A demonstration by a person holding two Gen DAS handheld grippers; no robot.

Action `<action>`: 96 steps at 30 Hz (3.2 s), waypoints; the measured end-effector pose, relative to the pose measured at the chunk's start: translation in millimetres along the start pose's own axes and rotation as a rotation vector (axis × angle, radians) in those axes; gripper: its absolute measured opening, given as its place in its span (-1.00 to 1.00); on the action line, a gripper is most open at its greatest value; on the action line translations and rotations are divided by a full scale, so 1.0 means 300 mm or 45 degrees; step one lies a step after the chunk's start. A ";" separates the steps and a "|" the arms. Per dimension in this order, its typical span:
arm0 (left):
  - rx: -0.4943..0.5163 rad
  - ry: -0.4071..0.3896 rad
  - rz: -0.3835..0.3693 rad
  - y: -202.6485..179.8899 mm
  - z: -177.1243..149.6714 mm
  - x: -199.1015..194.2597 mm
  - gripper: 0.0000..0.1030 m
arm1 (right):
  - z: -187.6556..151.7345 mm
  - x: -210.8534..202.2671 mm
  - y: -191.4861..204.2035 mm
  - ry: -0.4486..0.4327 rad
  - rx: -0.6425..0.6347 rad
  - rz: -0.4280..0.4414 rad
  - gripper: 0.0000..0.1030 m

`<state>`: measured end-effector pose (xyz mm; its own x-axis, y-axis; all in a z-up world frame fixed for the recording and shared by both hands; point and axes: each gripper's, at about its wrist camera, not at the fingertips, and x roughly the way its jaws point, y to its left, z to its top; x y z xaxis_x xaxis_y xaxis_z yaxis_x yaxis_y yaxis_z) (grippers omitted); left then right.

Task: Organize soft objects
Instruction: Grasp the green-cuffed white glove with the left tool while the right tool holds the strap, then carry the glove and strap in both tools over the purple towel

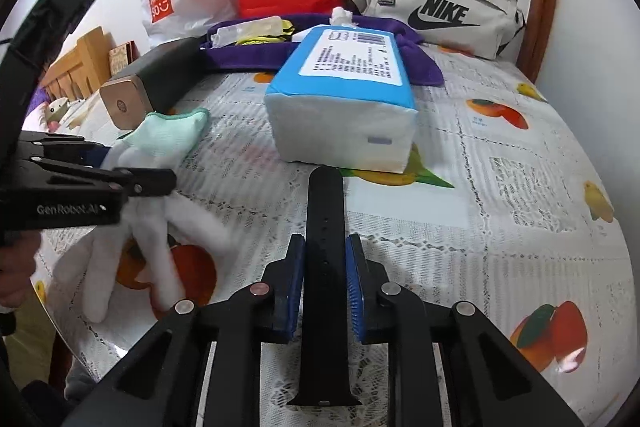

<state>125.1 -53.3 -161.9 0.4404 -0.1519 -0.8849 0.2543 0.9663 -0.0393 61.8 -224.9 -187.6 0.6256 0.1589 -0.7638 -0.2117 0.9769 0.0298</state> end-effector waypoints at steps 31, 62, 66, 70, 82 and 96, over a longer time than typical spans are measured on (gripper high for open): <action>-0.182 -0.261 -0.026 0.163 0.160 -0.372 -0.62 | 0.338 -0.281 -0.039 -0.154 0.054 0.055 -0.60; -0.247 -0.247 -0.005 0.308 0.496 -0.256 -0.62 | 0.750 -0.059 -0.111 -0.159 -0.008 0.071 -0.60; -0.262 -0.247 -0.012 0.328 0.519 -0.232 -0.62 | 0.770 0.003 -0.115 -0.115 -0.014 0.108 -0.60; -0.287 -0.239 -0.013 0.355 0.550 -0.201 -0.62 | 0.785 0.060 -0.115 -0.091 -0.019 0.109 -0.60; -0.339 -0.269 -0.031 0.431 0.672 -0.119 -0.62 | 0.856 0.202 -0.133 -0.082 -0.015 0.106 -0.60; -0.414 -0.242 -0.076 0.498 0.805 0.045 -0.62 | 0.918 0.398 -0.217 -0.028 0.000 0.055 -0.60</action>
<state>377.0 38.8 -67.7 0.5927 -0.2159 -0.7759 0.0109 0.9655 -0.2603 357.0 -230.2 -103.1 0.6321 0.2037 -0.7476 -0.2387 0.9691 0.0621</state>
